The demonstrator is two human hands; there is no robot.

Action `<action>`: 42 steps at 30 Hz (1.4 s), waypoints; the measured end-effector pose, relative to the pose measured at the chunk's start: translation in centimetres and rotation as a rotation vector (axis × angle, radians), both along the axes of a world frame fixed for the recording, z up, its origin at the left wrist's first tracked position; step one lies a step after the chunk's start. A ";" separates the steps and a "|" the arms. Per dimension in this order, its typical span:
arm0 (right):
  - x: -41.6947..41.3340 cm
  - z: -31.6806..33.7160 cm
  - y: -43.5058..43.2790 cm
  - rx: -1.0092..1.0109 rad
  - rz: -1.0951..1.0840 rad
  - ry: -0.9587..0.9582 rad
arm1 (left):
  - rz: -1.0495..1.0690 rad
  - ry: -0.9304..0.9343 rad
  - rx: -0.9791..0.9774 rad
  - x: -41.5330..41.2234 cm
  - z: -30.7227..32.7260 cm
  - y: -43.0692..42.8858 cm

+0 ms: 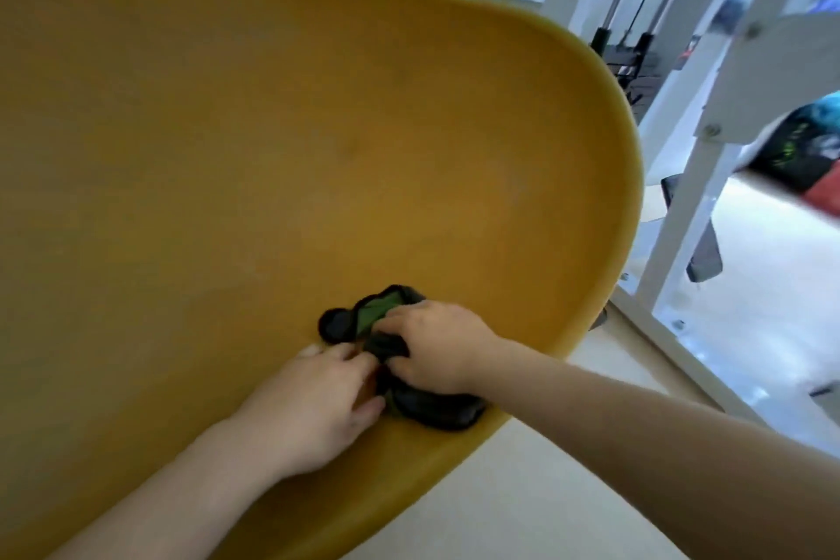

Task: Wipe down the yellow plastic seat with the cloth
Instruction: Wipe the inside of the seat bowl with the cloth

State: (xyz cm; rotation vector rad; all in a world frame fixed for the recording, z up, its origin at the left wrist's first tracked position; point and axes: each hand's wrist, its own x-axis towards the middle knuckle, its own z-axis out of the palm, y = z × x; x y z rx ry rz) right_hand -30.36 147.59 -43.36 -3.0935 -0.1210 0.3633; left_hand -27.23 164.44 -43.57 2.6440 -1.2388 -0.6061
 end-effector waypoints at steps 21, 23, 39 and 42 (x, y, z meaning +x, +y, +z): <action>9.1 0.3 -5.4 0.130 -0.265 -0.212 | 0.114 -0.028 0.218 -3.6 1.6 9.4; 9.1 -0.6 -1.3 0.231 -0.290 -0.254 | 0.088 -0.040 0.187 -4.0 1.6 11.0; 5.4 -1.2 14.0 0.383 0.216 0.044 | 0.079 -0.528 0.143 -8.0 4.8 26.1; 2.6 -0.2 23.4 0.616 0.509 0.016 | 0.117 -0.554 0.180 -8.0 5.2 26.3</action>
